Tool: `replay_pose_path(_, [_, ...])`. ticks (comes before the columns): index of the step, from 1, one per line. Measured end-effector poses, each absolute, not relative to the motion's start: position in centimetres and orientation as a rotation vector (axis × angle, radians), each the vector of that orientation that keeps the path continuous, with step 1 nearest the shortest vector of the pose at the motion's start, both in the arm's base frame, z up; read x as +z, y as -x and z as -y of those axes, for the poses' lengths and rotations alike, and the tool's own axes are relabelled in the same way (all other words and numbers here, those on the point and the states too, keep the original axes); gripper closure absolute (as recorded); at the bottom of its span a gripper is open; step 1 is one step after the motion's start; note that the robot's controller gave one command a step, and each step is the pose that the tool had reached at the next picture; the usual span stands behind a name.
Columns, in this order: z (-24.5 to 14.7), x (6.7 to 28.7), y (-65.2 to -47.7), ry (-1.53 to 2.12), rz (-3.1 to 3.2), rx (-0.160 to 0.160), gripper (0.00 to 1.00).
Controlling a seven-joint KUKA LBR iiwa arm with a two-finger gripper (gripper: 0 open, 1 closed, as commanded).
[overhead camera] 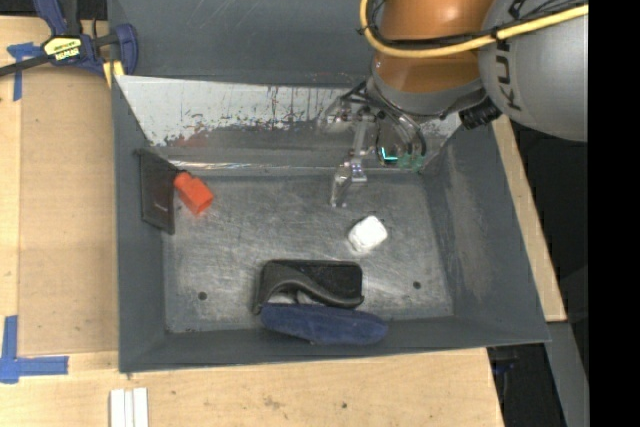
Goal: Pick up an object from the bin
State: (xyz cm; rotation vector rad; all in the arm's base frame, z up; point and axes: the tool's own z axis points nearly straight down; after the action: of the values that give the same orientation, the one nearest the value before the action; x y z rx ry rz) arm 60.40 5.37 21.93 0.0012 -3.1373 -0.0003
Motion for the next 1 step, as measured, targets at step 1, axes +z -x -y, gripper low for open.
replay_pose_path(1, [-0.66, 12.82, -54.34, -0.242, 3.126, 0.002, 0.0])
